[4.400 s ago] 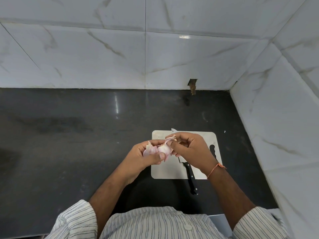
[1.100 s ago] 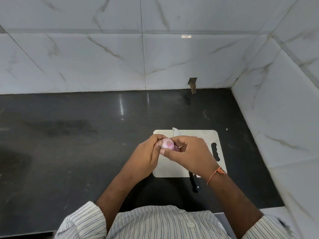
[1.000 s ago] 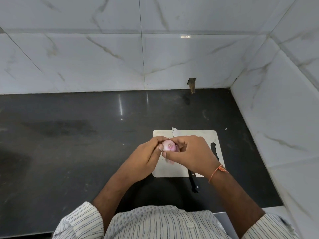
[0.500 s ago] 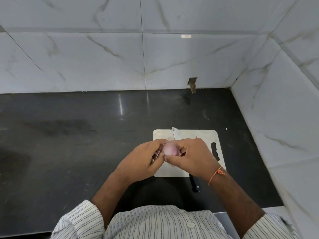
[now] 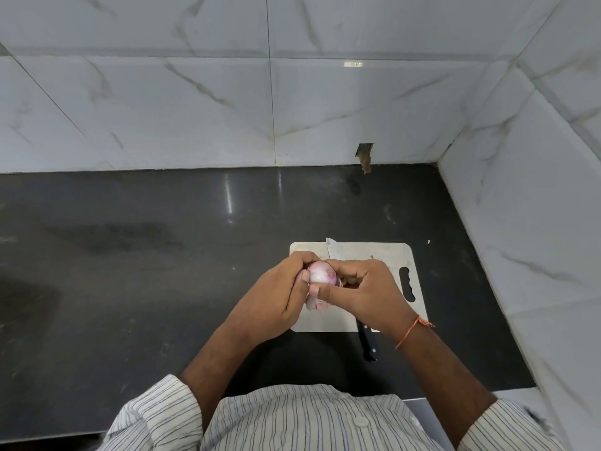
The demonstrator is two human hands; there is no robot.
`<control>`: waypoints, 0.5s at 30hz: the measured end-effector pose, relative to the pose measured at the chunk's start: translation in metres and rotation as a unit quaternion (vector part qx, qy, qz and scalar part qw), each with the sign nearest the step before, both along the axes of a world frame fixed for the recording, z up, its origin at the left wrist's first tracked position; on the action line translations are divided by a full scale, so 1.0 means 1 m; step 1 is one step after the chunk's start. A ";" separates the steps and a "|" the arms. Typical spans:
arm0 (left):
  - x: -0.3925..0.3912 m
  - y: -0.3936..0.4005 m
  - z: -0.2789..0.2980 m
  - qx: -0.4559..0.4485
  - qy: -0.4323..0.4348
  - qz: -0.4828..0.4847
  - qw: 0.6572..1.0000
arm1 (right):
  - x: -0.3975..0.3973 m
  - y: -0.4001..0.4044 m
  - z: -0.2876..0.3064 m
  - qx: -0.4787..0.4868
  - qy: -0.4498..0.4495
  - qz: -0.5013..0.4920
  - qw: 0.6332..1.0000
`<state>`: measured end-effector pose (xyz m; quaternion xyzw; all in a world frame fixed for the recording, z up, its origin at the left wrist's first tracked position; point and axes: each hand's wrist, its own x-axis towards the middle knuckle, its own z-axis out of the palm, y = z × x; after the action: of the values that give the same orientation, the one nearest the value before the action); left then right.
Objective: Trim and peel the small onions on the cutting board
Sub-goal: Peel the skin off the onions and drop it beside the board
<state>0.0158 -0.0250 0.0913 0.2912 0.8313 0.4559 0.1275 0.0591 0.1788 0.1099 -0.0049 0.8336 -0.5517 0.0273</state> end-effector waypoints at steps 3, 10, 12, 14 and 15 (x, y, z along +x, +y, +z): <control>-0.001 0.002 0.000 -0.001 -0.011 0.019 1.000 | 0.000 -0.002 -0.005 -0.006 -0.008 -0.004 1.000; 0.000 -0.002 0.002 0.030 -0.025 0.022 0.999 | -0.001 -0.003 -0.009 -0.046 -0.036 -0.005 0.998; 0.000 -0.005 0.004 0.035 -0.029 0.012 0.999 | -0.003 -0.002 -0.010 -0.071 -0.045 0.005 0.996; -0.001 -0.005 0.004 0.023 -0.024 0.006 0.999 | -0.004 -0.001 -0.012 -0.089 -0.054 0.007 0.995; -0.002 -0.005 0.004 0.019 -0.023 0.005 1.000 | -0.004 -0.001 -0.012 -0.093 -0.057 0.007 0.994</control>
<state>0.0143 -0.0298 0.0952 0.2792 0.8208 0.4787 0.1386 0.0556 0.1783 0.0981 0.0184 0.7755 -0.6263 0.0777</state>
